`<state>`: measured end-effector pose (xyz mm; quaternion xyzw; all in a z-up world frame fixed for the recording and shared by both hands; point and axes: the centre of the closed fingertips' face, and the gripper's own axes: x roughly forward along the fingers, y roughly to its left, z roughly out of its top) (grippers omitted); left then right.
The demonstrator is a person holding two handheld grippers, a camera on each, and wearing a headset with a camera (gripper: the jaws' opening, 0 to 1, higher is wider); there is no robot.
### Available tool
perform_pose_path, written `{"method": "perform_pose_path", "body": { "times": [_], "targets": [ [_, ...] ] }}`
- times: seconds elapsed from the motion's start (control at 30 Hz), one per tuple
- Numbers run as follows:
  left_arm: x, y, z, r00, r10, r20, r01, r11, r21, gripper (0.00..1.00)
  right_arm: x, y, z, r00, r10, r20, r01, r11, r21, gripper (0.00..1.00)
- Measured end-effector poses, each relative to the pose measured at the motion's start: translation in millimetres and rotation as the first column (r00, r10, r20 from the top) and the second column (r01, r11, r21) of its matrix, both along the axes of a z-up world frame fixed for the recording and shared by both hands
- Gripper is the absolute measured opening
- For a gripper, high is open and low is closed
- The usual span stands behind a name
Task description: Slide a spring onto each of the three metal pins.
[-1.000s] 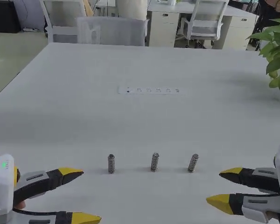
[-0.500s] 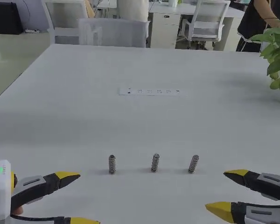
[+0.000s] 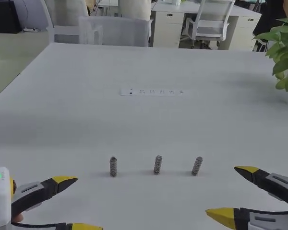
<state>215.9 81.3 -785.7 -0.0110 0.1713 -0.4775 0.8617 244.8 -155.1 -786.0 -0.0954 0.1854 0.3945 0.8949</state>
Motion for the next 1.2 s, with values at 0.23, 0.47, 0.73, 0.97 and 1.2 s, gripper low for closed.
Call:
{"method": "perform_pose_path", "body": {
  "times": [0.23,0.47,0.73,0.97,1.2],
  "targets": [
    [0.2,-0.3,-2.1,1.000,0.001,-0.006,-0.001,1.000,-0.012,0.80,2.4,5.5,-3.8,1.000,-0.012,0.012,0.011,0.999,0.047,0.88],
    [1.5,1.4,0.0,1.000,0.007,-0.001,-0.007,1.000,-0.018,0.82,-2.9,17.4,2.0,0.999,0.027,0.036,-0.029,0.998,0.055,0.91],
    [-1.0,3.4,-1.7,1.000,0.016,-0.013,-0.016,1.000,-0.016,0.89,-7.3,19.0,3.5,0.999,0.037,0.035,-0.038,0.998,0.052,0.94],
    [-0.5,3.8,-3.6,1.000,0.027,-0.014,-0.027,1.000,0.003,0.96,-6.0,18.4,4.0,0.999,0.034,0.032,-0.035,0.998,0.054,0.95],
    [0.5,6.0,-8.6,0.999,0.034,-0.019,-0.034,0.999,0.032,0.98,-7.2,17.5,2.1,0.999,0.047,0.025,-0.048,0.998,0.042,0.96]
  ]
}}
